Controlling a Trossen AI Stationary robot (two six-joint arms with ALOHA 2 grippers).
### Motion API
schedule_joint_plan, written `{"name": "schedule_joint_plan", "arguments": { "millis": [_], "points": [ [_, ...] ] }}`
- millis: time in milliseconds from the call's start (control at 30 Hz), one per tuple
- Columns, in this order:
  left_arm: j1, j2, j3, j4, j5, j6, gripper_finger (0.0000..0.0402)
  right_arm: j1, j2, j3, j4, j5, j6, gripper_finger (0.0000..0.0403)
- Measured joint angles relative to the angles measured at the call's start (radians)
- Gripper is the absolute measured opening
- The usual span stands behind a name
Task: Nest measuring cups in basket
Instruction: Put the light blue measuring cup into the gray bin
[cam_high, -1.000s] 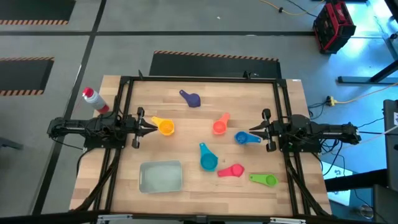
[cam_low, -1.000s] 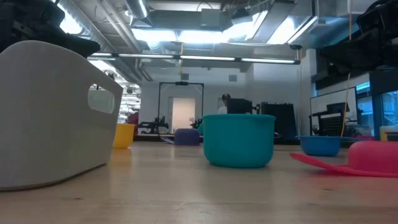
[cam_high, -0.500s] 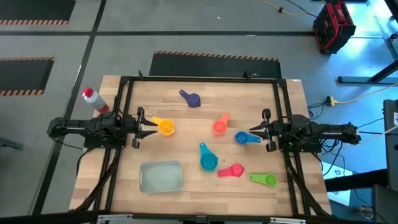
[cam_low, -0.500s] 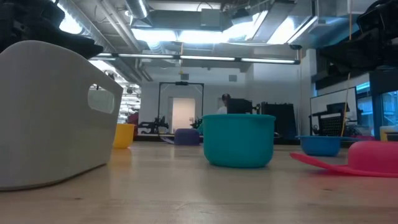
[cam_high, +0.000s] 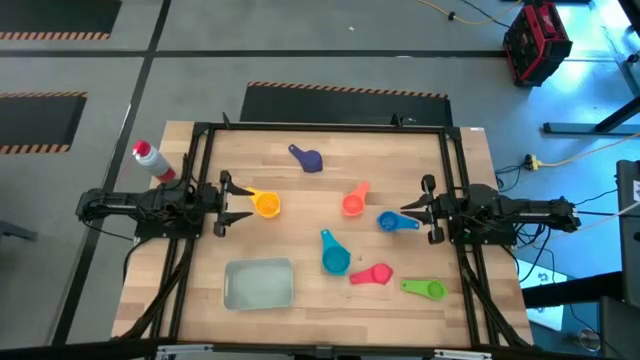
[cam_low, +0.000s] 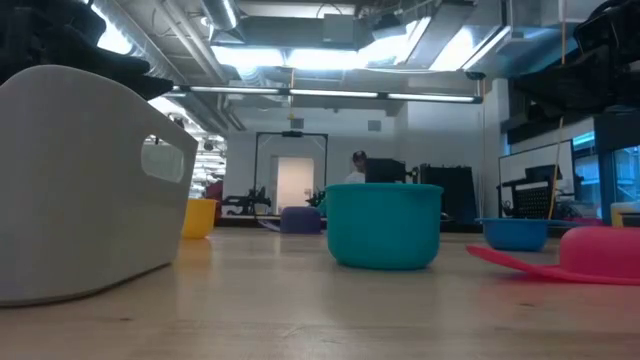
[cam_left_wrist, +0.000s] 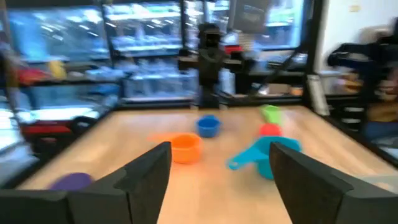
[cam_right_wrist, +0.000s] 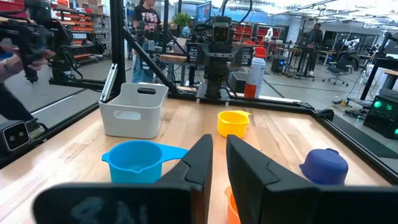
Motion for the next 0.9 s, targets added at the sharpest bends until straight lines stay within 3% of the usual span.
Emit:
{"name": "schedule_joint_plan", "arguments": {
  "millis": [167,367,500,667,900],
  "points": [
    [-0.001,0.000,0.000,0.001,0.136,0.009,0.0269,0.000,0.000,0.000,0.000,0.000,0.000,0.0053],
    [-0.001,0.000,0.000,0.016,0.154,-0.012,0.0268,0.000,0.000,0.000,0.000,0.000,0.000,0.0053],
    [-0.001,0.000,0.000,0.144,0.153,-0.026,0.0268,0.000,0.000,0.000,0.000,0.000,0.000,0.0053],
    [-0.001,0.000,0.001,0.344,0.039,-0.039,0.0267,0.000,0.000,0.000,0.000,0.000,0.000,0.0053],
    [-0.001,0.143,0.096,0.362,-0.055,-0.039,0.0267,0.000,0.000,0.000,0.000,0.000,0.000,0.0053]
  ]
}}
